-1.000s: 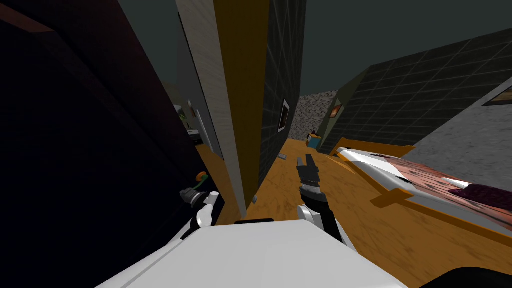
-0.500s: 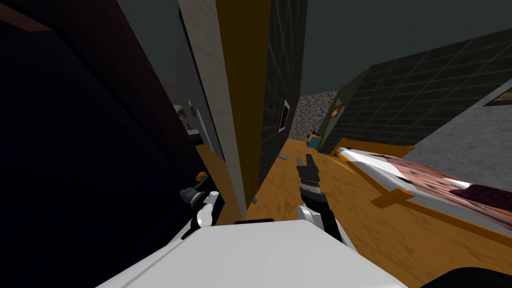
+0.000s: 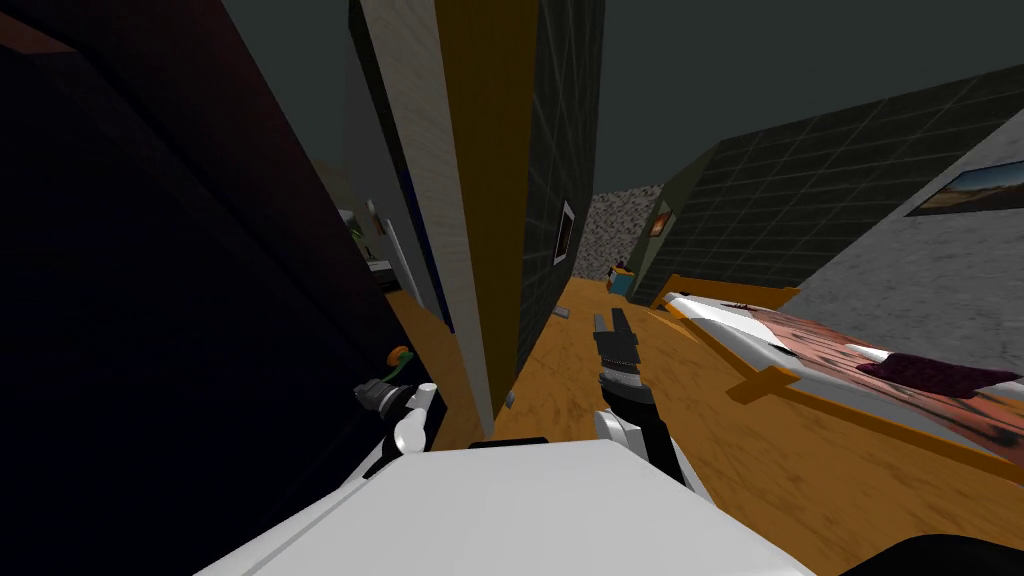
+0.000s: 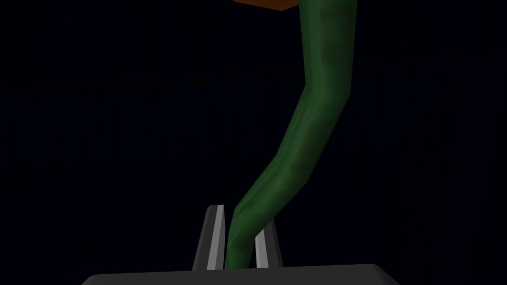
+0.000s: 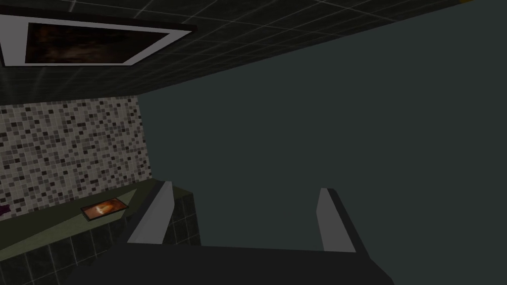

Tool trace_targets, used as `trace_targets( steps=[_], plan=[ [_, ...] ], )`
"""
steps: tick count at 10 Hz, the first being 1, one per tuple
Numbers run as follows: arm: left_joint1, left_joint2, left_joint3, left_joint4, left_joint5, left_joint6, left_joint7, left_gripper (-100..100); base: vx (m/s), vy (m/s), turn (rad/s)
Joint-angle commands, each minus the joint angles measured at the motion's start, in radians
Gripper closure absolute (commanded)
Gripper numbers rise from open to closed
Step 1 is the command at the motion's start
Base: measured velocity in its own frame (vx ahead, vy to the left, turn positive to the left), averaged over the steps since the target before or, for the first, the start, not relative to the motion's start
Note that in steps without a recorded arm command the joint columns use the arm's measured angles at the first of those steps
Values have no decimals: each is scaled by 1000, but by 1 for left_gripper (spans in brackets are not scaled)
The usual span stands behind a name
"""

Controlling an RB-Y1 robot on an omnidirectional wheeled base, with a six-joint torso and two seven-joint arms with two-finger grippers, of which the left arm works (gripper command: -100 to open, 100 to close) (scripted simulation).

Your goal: Push the door open

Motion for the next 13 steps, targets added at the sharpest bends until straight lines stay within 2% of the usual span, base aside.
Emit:
trace_targets(
  steps=[1,5,6,9,13],
  plan=[
    [-8,1,38,-12,17,-32,-21,100,13,68,-185],
    [-23,-16,102,-9,47,-68,-61,100,17,96,-154],
    [-29,-26,131,-8,61,-84,-78,100,-34,73,-207],
    [-37,-40,168,-6,79,-105,-101,100,-21,50,-143],
    [-37,-40,168,-6,79,-105,-101,100,0,1,-3]
  ],
)
